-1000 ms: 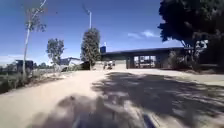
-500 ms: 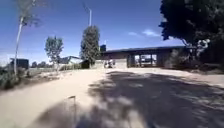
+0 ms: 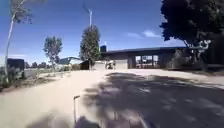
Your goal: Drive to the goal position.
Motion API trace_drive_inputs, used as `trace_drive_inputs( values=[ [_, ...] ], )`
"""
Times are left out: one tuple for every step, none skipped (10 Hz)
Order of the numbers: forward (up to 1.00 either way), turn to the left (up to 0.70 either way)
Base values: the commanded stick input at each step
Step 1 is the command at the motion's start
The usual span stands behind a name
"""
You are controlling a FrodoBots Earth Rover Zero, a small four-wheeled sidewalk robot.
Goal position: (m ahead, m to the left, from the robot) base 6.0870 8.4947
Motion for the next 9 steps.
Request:
trace_drive_inputs(
  values=[
    [1.0,0.0],
    [1.0,0.0],
    [1.0,0.0],
    [1.0,0.0],
    [1.0,0.0],
    [1.0,0.0],
    [1.0,0.0],
    [1.0,0.0],
    [1.0,0.0]
  ],
)
